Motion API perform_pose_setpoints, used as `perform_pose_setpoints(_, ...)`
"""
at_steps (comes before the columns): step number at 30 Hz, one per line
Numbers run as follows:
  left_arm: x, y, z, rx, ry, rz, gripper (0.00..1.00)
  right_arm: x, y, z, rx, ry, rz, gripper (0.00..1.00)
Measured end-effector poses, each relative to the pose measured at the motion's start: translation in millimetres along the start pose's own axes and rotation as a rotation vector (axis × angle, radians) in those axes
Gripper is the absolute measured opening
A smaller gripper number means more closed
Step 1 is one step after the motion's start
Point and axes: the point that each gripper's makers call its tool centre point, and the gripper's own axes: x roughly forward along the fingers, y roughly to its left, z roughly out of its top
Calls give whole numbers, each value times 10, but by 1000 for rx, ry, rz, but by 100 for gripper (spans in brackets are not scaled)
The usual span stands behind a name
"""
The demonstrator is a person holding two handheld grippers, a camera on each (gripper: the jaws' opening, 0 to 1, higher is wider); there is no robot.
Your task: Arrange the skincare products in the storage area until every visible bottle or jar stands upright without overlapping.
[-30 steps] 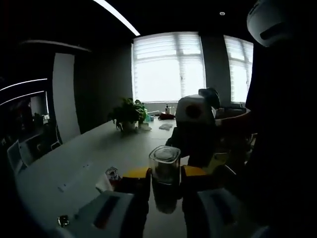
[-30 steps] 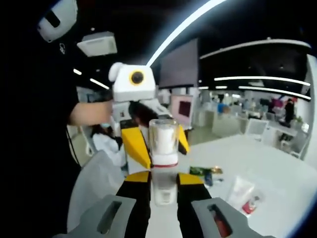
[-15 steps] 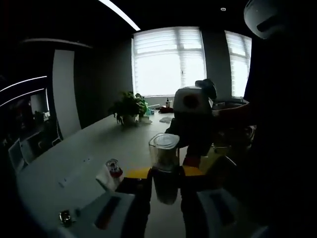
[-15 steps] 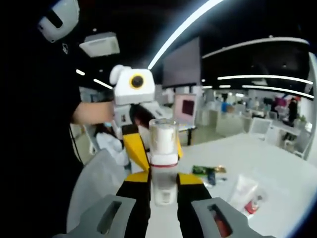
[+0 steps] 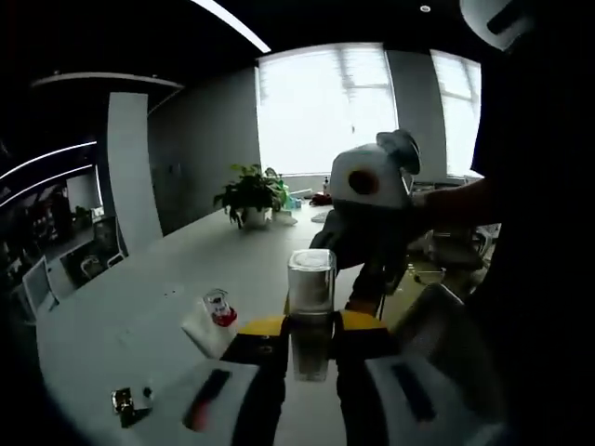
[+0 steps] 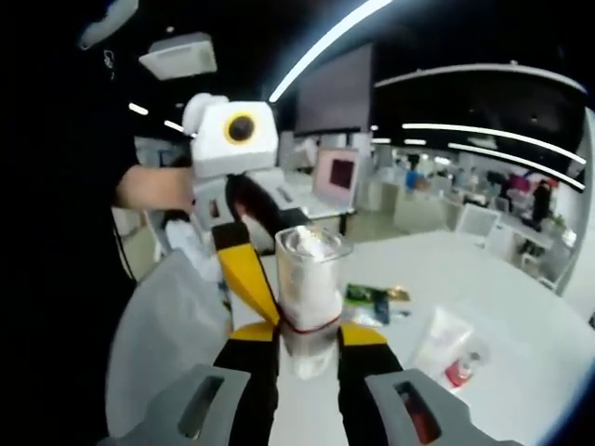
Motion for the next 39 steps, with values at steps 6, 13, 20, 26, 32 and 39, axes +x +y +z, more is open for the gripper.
perform_pose_setpoints(6, 53, 32, -36, -8, -9, -3, 25, -12, -65, -73, 6, 37, -56, 16)
perform_pose_setpoints(13, 217, 120, -251, -53, 18, 1, 6, -29, -386, -549, -66, 330, -298, 15)
perform_pose_setpoints(20, 440, 246, -815, -43, 150, 8, 7, 231, -340, -988, -35, 389, -262, 0)
perform_pose_setpoints(26, 342, 174, -1288, -119, 239, 5, 7, 191, 2, -1318, 53, 391, -167, 1)
perform_pose_setpoints(32, 319, 298, -1319, -131, 249, 25, 7, 156, -73, -1395, 86, 405, -182, 3)
perform_pose_setpoints(39, 319, 285, -1293, -134, 240, 28, 7, 176, -102, -1362, 92, 395, -174, 6)
